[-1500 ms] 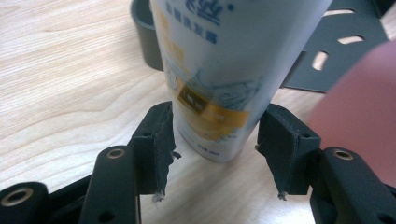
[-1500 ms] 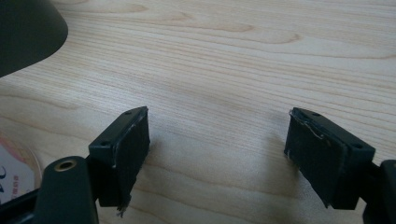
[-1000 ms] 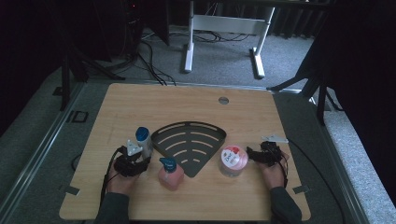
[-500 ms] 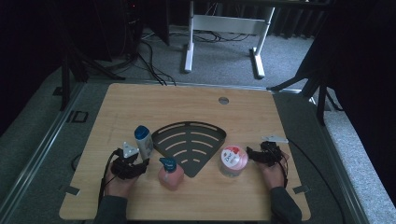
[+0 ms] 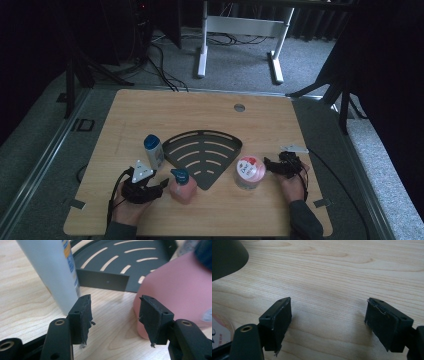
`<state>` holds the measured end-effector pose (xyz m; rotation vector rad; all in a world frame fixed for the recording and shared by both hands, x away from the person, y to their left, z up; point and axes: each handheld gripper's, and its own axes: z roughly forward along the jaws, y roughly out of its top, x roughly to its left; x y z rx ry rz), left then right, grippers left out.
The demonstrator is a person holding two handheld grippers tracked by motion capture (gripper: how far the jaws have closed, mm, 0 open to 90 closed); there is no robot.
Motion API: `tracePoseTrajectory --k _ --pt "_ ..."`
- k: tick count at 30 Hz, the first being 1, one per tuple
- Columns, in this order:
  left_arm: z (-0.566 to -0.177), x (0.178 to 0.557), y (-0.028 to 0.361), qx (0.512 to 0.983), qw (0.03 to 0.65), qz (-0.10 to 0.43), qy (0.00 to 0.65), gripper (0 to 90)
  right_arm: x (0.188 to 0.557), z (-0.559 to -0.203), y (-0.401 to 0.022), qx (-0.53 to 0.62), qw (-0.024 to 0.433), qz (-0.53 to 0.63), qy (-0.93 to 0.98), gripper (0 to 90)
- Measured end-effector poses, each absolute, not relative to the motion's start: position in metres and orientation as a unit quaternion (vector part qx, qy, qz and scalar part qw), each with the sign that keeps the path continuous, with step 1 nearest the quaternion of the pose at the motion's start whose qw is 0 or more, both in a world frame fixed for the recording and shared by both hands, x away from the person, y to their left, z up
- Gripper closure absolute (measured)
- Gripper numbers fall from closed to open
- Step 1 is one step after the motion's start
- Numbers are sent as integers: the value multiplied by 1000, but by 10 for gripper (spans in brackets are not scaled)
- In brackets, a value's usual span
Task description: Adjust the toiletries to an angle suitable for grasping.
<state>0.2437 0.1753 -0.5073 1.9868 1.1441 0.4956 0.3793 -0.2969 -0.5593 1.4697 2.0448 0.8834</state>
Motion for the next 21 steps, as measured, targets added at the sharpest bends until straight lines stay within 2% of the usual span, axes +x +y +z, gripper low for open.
tracePoseTrajectory --k 9,16,21 --pt "-490 225 174 778 416 199 426 479 379 -559 -297 535 235 322 745 210" --pt "-481 217 163 793 423 189 395 480 379 -559 -297 536 234 322 745 210" --pt "-478 220 150 803 426 180 377 448 379 -559 -297 536 234 322 745 211"
